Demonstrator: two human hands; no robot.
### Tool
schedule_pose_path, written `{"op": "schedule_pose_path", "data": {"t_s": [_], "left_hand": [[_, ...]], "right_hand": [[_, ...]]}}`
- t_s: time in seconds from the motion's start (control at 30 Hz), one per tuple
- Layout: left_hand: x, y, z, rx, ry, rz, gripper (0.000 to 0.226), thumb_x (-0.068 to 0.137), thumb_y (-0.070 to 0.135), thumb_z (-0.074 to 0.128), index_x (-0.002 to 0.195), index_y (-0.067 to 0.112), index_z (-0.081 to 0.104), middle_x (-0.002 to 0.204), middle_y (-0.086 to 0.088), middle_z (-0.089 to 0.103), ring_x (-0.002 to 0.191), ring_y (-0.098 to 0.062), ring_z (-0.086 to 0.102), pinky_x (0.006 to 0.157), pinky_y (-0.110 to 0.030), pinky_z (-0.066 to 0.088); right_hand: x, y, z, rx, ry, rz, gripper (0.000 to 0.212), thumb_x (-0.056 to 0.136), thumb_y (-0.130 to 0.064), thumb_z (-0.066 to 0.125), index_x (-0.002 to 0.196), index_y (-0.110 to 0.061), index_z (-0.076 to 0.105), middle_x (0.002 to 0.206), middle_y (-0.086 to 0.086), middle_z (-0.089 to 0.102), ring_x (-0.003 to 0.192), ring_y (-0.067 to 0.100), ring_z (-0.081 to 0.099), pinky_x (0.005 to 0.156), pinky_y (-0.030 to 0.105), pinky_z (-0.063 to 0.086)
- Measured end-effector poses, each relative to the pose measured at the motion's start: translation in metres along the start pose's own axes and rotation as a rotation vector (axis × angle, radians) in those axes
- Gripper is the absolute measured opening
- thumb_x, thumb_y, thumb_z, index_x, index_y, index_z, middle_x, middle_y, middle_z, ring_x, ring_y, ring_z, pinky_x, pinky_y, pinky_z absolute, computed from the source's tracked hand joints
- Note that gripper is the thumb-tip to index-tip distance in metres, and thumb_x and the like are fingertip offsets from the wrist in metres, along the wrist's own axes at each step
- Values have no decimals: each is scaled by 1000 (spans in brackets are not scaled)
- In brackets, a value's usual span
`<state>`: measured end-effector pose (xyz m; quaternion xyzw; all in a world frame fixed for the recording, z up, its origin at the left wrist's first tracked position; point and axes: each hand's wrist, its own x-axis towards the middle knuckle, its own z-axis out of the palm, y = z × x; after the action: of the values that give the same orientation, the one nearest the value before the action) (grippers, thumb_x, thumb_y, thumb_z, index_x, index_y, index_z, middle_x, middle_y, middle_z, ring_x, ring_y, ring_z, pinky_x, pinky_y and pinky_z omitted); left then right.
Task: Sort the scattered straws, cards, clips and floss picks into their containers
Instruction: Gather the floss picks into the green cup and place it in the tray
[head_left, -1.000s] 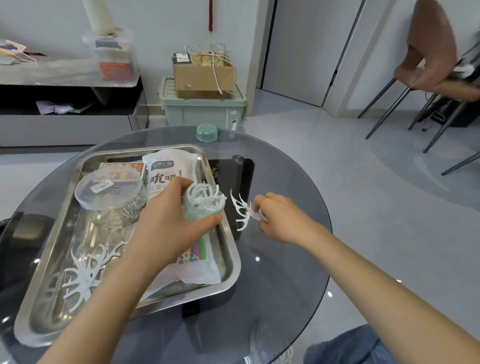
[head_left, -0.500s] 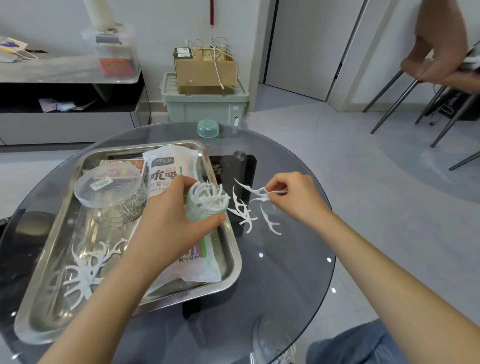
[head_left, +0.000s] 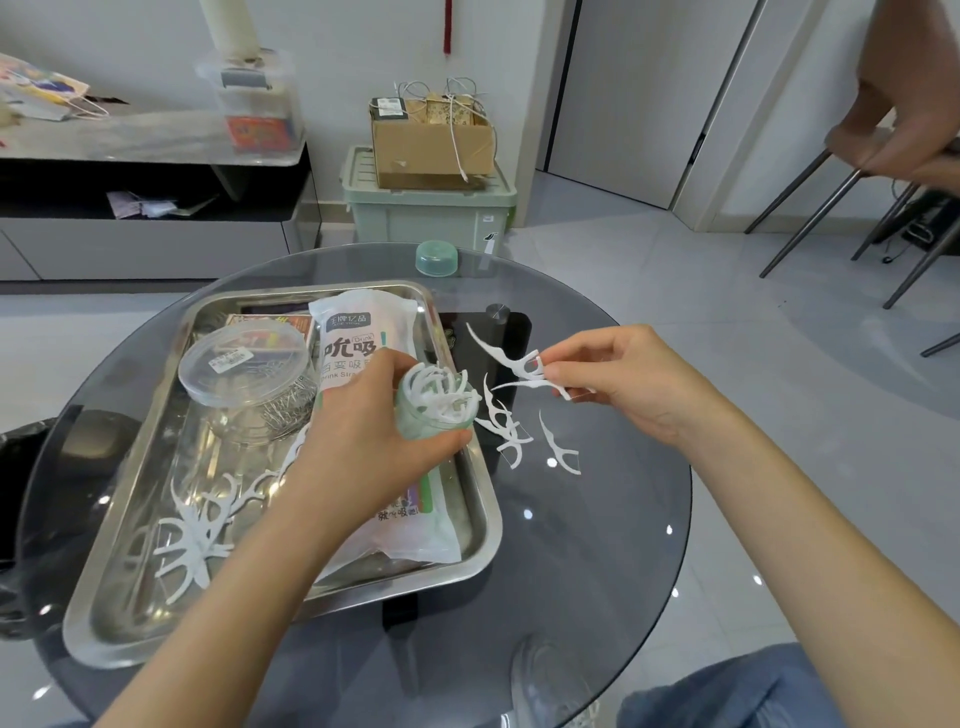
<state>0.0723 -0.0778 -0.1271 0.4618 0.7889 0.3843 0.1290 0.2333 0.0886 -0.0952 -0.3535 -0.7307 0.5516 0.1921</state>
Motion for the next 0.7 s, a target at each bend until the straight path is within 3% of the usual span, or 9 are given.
{"op": "schedule_pose_path", "data": {"t_s": [0.07,0.17,0.27,0.37,0.57,0.7], "left_hand": [[0,0,0,43,-7,14,56,62,47,78,103,37,42,90,26,52,93,-7,54,77,-23,42],[-1,2,0,115,-13,51,56,64,45,77,105,36,40,99,18,53,99,-13,53,90,-34,43],[-2,4,0,136,-4,63,52,67,43,76,105,34,42,101,14,55,99,-16,54,92,-37,43],[-1,6,1,149,1,67,52,68,43,76,110,30,47,105,9,59,100,-20,56,93,-41,43],[-3,12,2,140,19,89,59,66,50,74,116,29,52,105,9,61,99,-19,58,91,-46,43],[-2,12,0,112,23,46,62,66,52,74,117,29,49,102,15,55,101,-15,57,95,-44,42]], "right_hand": [[-8,-14,0,-91,-59,-63,12,82,-1,68,90,-6,75,74,9,68,59,10,56,64,17,48],[-18,-32,1,-286,-99,-122,17,81,-5,69,78,-21,76,64,-6,69,57,5,58,57,12,44],[-19,-42,7,-529,-53,-169,24,79,-8,64,73,-28,75,54,-18,63,52,0,53,50,12,38],[-20,-49,16,-659,-58,-219,25,76,-9,63,72,-31,74,52,-18,62,56,-5,57,48,9,41],[-14,-49,40,-631,-81,-342,15,81,-14,68,85,-24,78,66,-18,66,64,-11,57,60,3,41],[-9,-43,39,-450,-38,-318,8,82,-20,72,84,-25,78,75,-12,72,70,4,65,70,18,52]]}}
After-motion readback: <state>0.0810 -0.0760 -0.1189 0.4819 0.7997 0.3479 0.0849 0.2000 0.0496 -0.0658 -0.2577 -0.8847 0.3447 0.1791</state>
